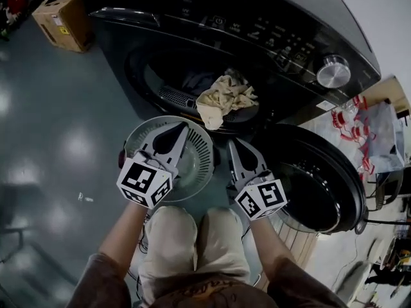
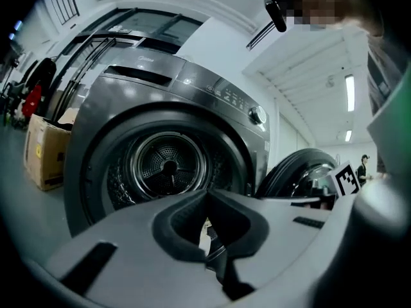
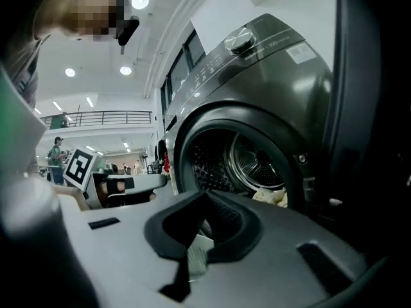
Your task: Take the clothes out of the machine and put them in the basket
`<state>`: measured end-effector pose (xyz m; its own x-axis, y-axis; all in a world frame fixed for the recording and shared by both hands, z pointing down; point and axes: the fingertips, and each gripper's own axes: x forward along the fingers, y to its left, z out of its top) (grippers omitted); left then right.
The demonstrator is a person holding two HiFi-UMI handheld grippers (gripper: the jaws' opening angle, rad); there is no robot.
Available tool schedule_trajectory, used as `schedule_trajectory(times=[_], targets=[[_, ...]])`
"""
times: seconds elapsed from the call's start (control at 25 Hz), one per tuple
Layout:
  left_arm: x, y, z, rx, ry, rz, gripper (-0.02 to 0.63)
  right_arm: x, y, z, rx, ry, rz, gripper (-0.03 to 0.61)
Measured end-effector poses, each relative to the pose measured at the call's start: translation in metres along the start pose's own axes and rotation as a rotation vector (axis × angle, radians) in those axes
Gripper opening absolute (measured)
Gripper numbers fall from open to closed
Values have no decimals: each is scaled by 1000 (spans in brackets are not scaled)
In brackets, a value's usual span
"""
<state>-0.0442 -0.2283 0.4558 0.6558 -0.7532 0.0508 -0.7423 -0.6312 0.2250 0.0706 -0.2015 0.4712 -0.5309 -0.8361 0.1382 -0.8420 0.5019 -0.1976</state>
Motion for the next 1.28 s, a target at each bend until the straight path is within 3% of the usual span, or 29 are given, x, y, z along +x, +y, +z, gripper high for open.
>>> schedule_trajectory(times=[0.24, 0.84, 1.2, 1.28], targets=[[-5, -9, -17, 38, -64, -24, 6, -4, -8, -28, -35, -41, 25, -3], [-5, -32, -41, 85, -48, 19, 14, -28, -9, -38, -33, -70, 63, -3], [1, -32, -45, 51, -52, 27, 213, -35, -18, -42, -42, -66, 41, -3], [4, -29, -48, 35, -44, 28, 289, -36, -19, -42, -43, -65, 39, -3]])
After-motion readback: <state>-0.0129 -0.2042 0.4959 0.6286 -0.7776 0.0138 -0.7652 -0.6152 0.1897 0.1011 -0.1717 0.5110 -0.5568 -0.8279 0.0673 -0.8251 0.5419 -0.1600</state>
